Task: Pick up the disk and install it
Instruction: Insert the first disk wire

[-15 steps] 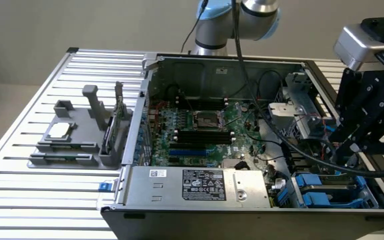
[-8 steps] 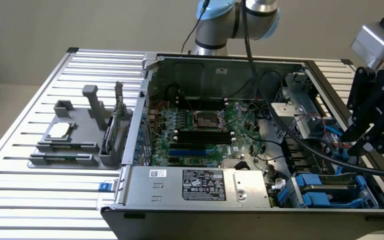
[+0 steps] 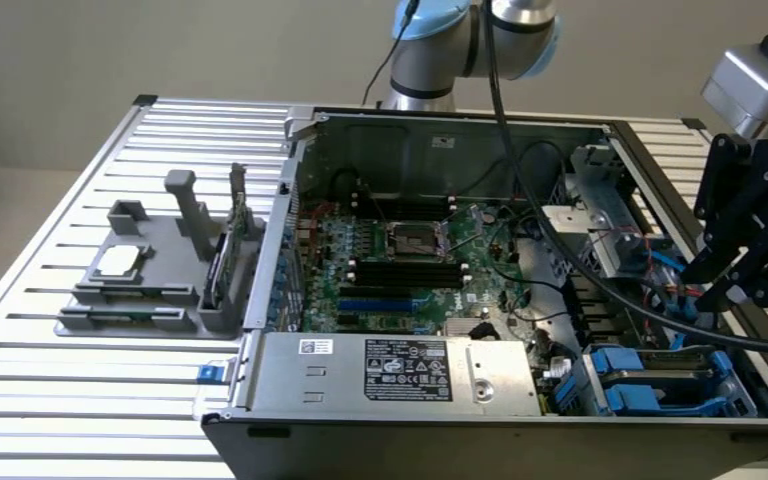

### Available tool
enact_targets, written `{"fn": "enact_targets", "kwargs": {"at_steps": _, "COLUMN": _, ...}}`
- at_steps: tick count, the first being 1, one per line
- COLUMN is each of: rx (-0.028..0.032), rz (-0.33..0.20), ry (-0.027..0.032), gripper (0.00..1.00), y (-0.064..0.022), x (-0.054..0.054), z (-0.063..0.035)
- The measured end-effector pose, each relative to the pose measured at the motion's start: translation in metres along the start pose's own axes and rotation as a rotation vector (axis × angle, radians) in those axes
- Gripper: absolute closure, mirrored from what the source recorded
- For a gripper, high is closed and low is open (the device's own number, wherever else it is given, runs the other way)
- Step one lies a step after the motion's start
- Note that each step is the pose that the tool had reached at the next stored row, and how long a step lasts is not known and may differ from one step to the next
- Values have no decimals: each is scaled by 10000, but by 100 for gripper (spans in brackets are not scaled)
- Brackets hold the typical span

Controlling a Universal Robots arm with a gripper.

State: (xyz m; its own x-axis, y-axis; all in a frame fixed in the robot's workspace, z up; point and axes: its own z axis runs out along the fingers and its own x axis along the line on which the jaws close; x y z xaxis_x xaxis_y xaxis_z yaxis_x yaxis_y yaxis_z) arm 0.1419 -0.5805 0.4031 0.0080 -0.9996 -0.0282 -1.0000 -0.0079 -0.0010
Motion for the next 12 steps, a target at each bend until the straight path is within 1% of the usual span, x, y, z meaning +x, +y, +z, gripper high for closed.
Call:
{"fn": "enact_targets", "kwargs": {"at_steps": 10, "rx": 0, "rz": 3, "ry": 0, "gripper": 69, "y": 0, "x": 0, "z": 0}}
{"fn": "enact_targets", "kwargs": {"at_steps": 12, "rx": 7, "rz": 234, "ry": 1, "gripper": 69, "y": -1, "x": 0, "z": 0}}
